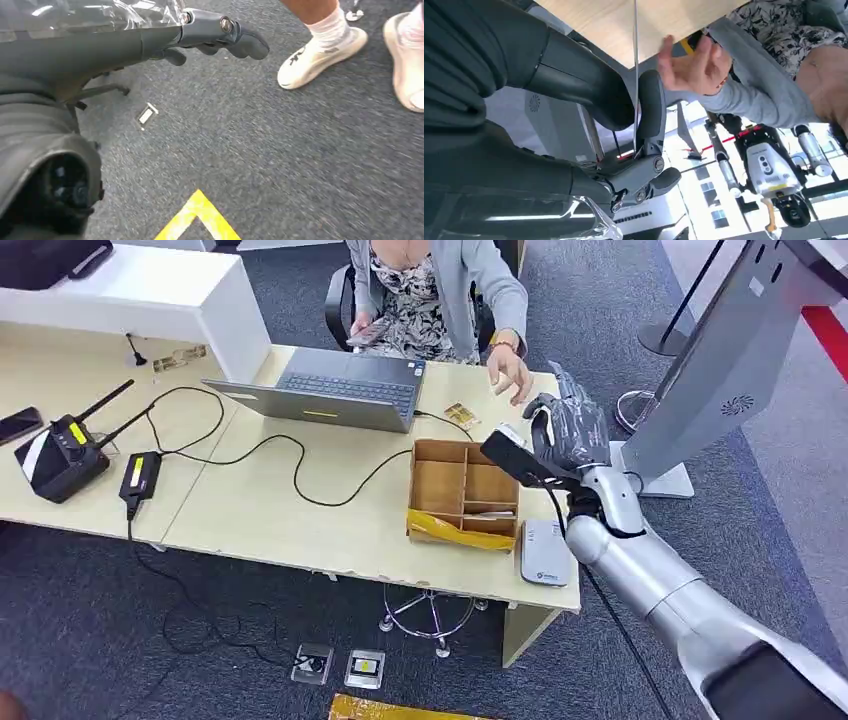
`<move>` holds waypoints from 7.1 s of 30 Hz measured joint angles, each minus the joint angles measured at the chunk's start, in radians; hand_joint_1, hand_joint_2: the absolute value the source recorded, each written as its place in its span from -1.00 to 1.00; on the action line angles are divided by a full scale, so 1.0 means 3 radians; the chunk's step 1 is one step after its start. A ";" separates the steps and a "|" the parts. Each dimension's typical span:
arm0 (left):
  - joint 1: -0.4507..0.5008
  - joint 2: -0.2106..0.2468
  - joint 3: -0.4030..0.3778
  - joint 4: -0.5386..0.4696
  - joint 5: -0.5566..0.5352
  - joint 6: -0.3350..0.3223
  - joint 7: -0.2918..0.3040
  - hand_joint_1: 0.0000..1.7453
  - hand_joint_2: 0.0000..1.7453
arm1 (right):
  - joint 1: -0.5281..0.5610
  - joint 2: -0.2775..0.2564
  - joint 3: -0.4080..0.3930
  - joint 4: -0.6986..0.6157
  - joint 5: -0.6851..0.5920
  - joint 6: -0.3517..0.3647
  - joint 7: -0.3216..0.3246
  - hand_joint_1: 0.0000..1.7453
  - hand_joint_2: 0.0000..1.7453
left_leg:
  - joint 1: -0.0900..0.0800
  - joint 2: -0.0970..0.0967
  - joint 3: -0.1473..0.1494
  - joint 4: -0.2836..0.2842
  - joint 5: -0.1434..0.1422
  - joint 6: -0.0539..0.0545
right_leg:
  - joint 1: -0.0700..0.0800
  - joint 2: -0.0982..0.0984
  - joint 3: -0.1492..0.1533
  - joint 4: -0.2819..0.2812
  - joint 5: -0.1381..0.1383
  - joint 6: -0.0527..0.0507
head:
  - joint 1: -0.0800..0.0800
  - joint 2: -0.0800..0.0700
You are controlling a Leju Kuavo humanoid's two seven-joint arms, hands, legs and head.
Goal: Pass the card to the sensor for recognition and then transmit it.
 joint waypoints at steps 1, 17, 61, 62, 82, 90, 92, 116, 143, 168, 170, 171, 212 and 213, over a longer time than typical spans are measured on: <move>-0.0018 0.0000 0.0000 0.0000 -0.0015 0.0000 -0.0001 -1.00 -1.00 | 0.0001 0.0028 0.0000 0.0011 0.0022 -0.0024 0.0010 1.00 1.00 | 0.0000 0.0000 0.0000 0.0000 0.0000 0.0000 | 0.0000 0.0001 -0.0001 0.0000 0.0000 0.0000 | -0.0001 0.0000; -0.0066 -0.0016 0.0000 0.0000 -0.0070 0.0086 -0.0009 -1.00 -1.00 | 0.0002 0.0355 -0.0006 0.0470 0.0160 -0.0251 -0.0162 1.00 1.00 | 0.0000 0.0001 -0.0001 0.0000 0.0000 0.0000 | 0.0000 0.0002 -0.0002 0.0000 -0.0001 -0.0001 | 0.0000 0.0000; 0.0106 -0.0002 0.0001 -0.0001 0.0531 0.0067 -0.0193 -1.00 -1.00 | 0.1347 -0.0330 -0.0446 -0.1593 0.1350 0.0018 0.1100 -1.00 1.00 | 0.0001 0.0003 0.0000 0.0000 -0.0002 -0.0001 | 0.0001 0.0002 -0.0003 -0.0005 -0.0001 0.0000 | -0.0001 0.0000; 0.0106 -0.0004 0.0001 -0.0001 0.0537 0.0070 -0.0193 -1.00 -1.00 | 0.1382 -0.0353 -0.0449 -0.1692 0.1381 0.0018 0.1120 -1.00 1.00 | 0.0001 0.0005 0.0001 0.0000 -0.0002 -0.0001 | 0.0000 0.0003 -0.0003 -0.0005 -0.0001 0.0000 | -0.0001 0.0000; 0.0102 -0.0107 0.0001 0.0001 0.0511 0.0299 -0.0097 -1.00 -1.00 | 0.1935 -0.0287 -0.0373 -0.2472 0.1997 0.0383 0.1502 -1.00 1.00 | 0.0001 0.0006 -0.0001 -0.0002 -0.0003 -0.0001 | 0.0000 0.0009 -0.0003 -0.0005 -0.0001 0.0000 | 0.0000 0.0000; 0.0099 -0.0111 0.0001 0.0000 0.0390 0.0147 -0.0057 -1.00 -1.00 | 0.1952 -0.0123 -0.0291 -0.2341 0.2152 0.0651 0.1703 -1.00 1.00 | 0.0002 0.0006 -0.0002 -0.0002 -0.0003 -0.0001 | 0.0002 0.0009 -0.0003 -0.0005 -0.0001 0.0000 | -0.0001 0.0000; 0.0097 -0.0097 0.0000 0.0000 0.0369 0.0121 -0.0042 -1.00 -1.00 | 0.1947 -0.0066 -0.0277 -0.2323 0.2180 0.0721 0.1736 -1.00 1.00 | 0.0003 0.0006 -0.0002 -0.0002 -0.0003 -0.0001 | 0.0002 0.0009 -0.0003 -0.0005 -0.0001 0.0000 | -0.0002 0.0000; 0.0102 -0.0130 -0.0006 0.0000 0.0045 0.0013 -0.0060 -1.00 -1.00 | 0.1495 0.0476 -0.0257 -0.1414 0.2377 0.0847 0.1694 -1.00 1.00 | 0.0003 0.0007 -0.0002 -0.0002 -0.0002 -0.0001 | 0.0003 0.0009 -0.0002 -0.0004 -0.0001 -0.0001 | 0.0000 0.0000; 0.0063 -0.0134 -0.0009 -0.0001 -0.0094 -0.0042 0.0039 -1.00 -1.00 | 0.1287 0.0542 -0.0440 -0.0632 0.2227 0.0633 0.1588 -1.00 1.00 | 0.0003 0.0007 -0.0002 -0.0002 -0.0003 -0.0001 | 0.0003 0.0010 -0.0003 -0.0005 -0.0001 -0.0001 | -0.0001 0.0000; 0.0067 -0.0134 -0.0009 -0.0001 -0.0141 -0.0062 0.0001 -1.00 -1.00 | 0.1276 0.0599 -0.0434 -0.0430 0.2093 0.0632 0.1561 -1.00 1.00 | 0.0003 0.0007 -0.0001 -0.0002 -0.0003 -0.0001 | 0.0003 0.0010 -0.0003 -0.0005 -0.0001 -0.0001 | -0.0001 0.0000; 0.0067 -0.0134 -0.0008 -0.0001 -0.0142 -0.0062 0.0001 -1.00 -1.00 | 0.1276 0.0599 -0.0434 -0.0428 0.2092 0.0632 0.1561 -1.00 1.00 | 0.0003 0.0007 -0.0001 -0.0002 -0.0003 -0.0001 | 0.0003 0.0010 -0.0003 -0.0005 -0.0001 -0.0001 | -0.0001 0.0000; 0.0067 -0.0134 -0.0009 -0.0001 -0.0149 -0.0064 -0.0001 -1.00 -1.00 | 0.1276 0.0599 -0.0434 -0.0418 0.2086 0.0632 0.1561 -1.00 1.00 | 0.0003 0.0007 -0.0001 -0.0002 -0.0003 -0.0001 | 0.0003 0.0010 -0.0003 -0.0005 -0.0001 -0.0001 | 0.0000 0.0000; 0.0060 -0.0126 -0.0008 -0.0003 -0.0225 -0.0069 0.0032 -1.00 -1.00 | 0.1252 0.0788 -0.0432 -0.0072 0.1994 0.0469 0.1303 1.00 1.00 | 0.0004 0.0008 0.0000 -0.0002 -0.0003 -0.0001 | 0.0003 0.0014 -0.0004 -0.0005 -0.0001 -0.0001 | 0.0000 0.0000; 0.0060 -0.0126 -0.0008 -0.0003 -0.0225 -0.0069 0.0032 -1.00 -1.00 | 0.1252 0.0787 -0.0434 -0.0072 0.1990 0.0456 0.1303 1.00 1.00 | 0.0004 0.0008 0.0000 -0.0002 -0.0003 -0.0001 | 0.0003 0.0014 -0.0003 -0.0005 -0.0001 -0.0001 | 0.0000 0.0000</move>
